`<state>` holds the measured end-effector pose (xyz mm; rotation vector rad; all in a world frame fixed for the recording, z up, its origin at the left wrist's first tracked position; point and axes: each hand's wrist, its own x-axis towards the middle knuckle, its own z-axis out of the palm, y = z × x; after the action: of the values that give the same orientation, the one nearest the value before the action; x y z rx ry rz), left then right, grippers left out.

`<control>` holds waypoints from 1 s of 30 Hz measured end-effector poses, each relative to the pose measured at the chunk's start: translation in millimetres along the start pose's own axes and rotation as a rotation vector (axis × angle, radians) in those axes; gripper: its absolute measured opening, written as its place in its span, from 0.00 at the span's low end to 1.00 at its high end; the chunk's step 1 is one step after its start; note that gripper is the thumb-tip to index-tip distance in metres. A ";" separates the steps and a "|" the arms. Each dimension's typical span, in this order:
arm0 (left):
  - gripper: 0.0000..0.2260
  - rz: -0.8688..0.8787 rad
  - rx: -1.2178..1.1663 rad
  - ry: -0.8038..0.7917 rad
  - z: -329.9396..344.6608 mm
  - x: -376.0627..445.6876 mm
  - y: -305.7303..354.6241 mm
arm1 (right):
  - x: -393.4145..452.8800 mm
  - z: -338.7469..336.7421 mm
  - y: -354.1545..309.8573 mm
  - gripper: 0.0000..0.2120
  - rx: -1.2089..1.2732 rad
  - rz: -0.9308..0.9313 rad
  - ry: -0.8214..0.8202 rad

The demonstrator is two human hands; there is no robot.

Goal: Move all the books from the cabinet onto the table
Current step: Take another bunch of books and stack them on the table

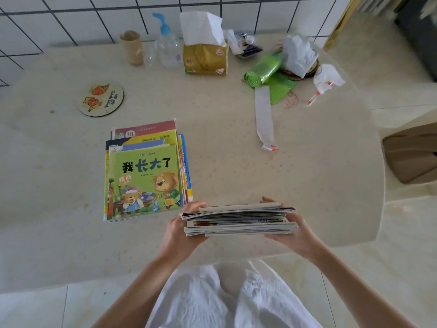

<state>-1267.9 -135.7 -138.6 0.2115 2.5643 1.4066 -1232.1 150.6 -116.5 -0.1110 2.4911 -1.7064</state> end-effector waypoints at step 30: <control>0.09 -0.667 -0.669 0.261 -166.3 58.5 7.2 | 183.3 105.2 -131.4 0.19 0.371 0.693 -0.119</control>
<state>-1365.9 -254.3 -52.2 -0.8821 1.8587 1.9314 -1399.7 -17.6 -42.0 0.5892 1.7678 -1.7145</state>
